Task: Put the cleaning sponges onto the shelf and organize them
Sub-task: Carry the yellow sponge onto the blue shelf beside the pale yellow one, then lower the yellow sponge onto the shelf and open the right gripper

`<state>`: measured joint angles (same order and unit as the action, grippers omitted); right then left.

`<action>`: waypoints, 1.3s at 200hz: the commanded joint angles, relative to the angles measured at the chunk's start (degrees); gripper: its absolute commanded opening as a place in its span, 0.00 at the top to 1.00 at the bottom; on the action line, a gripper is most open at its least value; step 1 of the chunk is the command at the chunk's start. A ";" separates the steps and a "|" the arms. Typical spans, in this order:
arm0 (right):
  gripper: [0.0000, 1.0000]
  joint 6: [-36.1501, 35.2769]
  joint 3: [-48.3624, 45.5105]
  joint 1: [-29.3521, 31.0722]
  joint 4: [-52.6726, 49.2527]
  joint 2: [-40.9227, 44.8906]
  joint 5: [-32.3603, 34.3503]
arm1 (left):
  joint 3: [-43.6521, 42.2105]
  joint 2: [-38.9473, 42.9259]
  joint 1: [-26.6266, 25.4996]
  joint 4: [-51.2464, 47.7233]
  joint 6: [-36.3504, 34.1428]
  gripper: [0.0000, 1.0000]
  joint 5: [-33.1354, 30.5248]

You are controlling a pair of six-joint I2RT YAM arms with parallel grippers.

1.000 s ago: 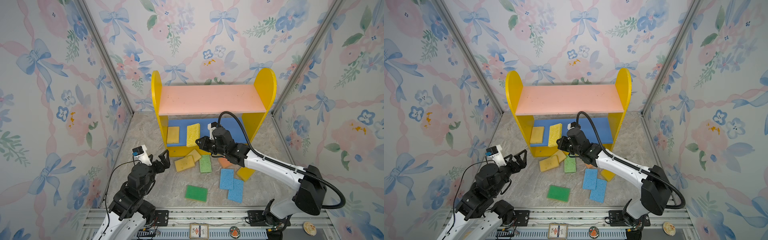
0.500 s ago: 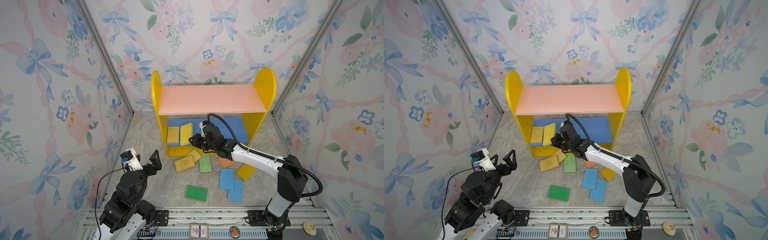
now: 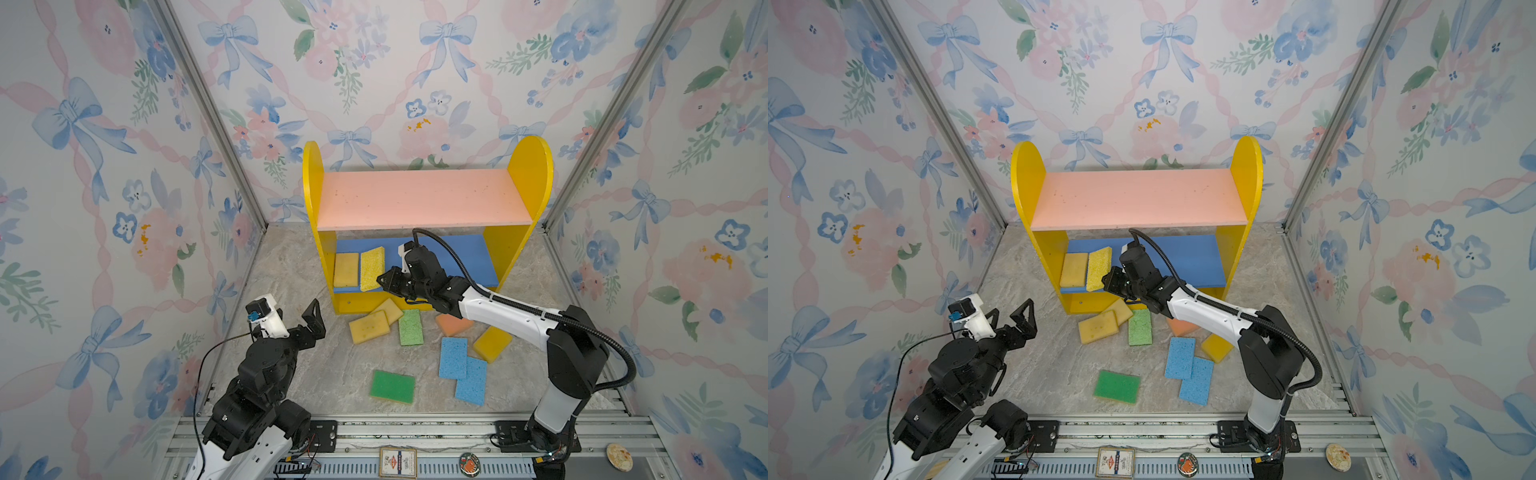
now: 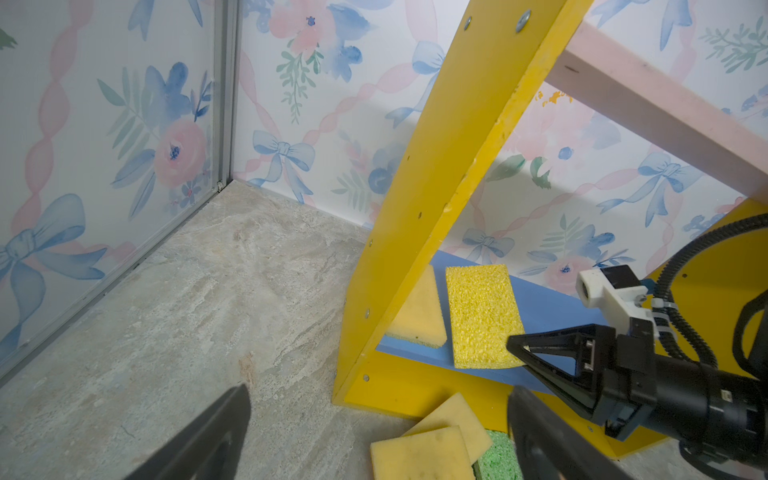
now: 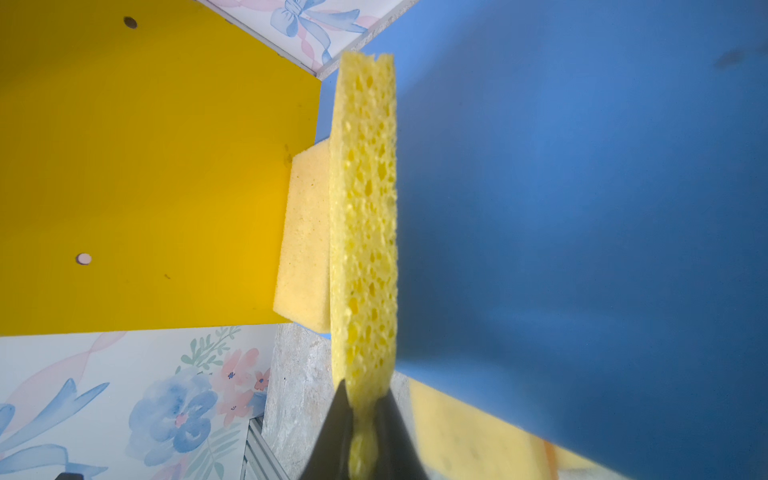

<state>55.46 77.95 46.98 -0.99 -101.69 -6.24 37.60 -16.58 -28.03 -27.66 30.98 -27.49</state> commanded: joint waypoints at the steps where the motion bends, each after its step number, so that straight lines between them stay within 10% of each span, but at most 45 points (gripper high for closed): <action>1: 0.87 0.63 2.46 -0.91 1.05 -1.18 -0.44 | -0.58 -0.03 0.02 -0.81 -1.28 0.02 -0.29; 114: 0.80 0.79 4.14 -1.51 0.94 -4.03 -1.59 | -0.55 -0.55 -0.03 -0.79 -1.41 0.02 -0.03; 188: 0.56 0.07 2.84 -1.80 0.61 -3.86 -1.35 | -0.53 -0.74 -0.01 -0.73 -1.46 0.02 0.00; 260: 0.48 -10.84 11.03 -0.06 -15.07 -6.79 3.58 | -0.60 -0.30 -0.03 -0.73 -1.42 0.02 -0.02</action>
<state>49.80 85.65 46.30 -9.78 -106.91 -5.52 37.39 -17.10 -28.05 -28.01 30.59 -27.44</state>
